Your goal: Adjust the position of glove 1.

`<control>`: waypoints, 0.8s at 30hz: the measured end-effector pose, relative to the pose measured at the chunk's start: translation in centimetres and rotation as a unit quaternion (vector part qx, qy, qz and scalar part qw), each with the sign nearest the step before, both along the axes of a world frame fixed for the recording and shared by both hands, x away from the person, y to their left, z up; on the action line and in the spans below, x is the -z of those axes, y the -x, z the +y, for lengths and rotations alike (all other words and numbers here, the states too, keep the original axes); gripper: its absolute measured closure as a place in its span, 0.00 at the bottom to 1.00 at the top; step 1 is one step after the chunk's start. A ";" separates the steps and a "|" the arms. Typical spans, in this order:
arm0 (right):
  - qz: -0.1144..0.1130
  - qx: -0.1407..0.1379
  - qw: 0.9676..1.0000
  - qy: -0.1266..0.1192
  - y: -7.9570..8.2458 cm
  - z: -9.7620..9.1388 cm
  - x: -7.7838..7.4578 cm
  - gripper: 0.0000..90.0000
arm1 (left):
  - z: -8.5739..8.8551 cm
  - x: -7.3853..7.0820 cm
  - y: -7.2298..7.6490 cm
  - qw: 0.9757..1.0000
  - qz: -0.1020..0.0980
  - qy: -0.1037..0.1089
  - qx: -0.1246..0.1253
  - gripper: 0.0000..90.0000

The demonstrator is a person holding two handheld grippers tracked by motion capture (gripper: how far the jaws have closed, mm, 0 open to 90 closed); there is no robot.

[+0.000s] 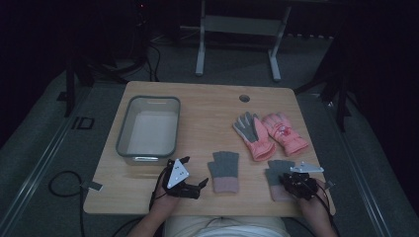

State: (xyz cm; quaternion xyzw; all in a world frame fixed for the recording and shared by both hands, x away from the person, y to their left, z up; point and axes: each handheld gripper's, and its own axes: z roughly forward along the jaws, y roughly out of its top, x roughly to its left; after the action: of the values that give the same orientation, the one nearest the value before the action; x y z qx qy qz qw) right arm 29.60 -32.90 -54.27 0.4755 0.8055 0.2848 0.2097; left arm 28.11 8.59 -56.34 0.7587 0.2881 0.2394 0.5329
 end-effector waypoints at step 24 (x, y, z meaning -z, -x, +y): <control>-0.056 0.011 0.992 -0.109 -0.4 4.5 -6.9 0.95 | 0.0 0.0 0.0 1.000 0.001 0.001 0.001 0.01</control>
State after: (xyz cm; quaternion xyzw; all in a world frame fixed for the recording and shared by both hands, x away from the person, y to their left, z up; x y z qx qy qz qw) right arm 30.00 -28.35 -47.40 0.4877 0.7516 0.3943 0.2043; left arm 28.13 8.60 -56.34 0.7586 0.2881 0.2382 0.5337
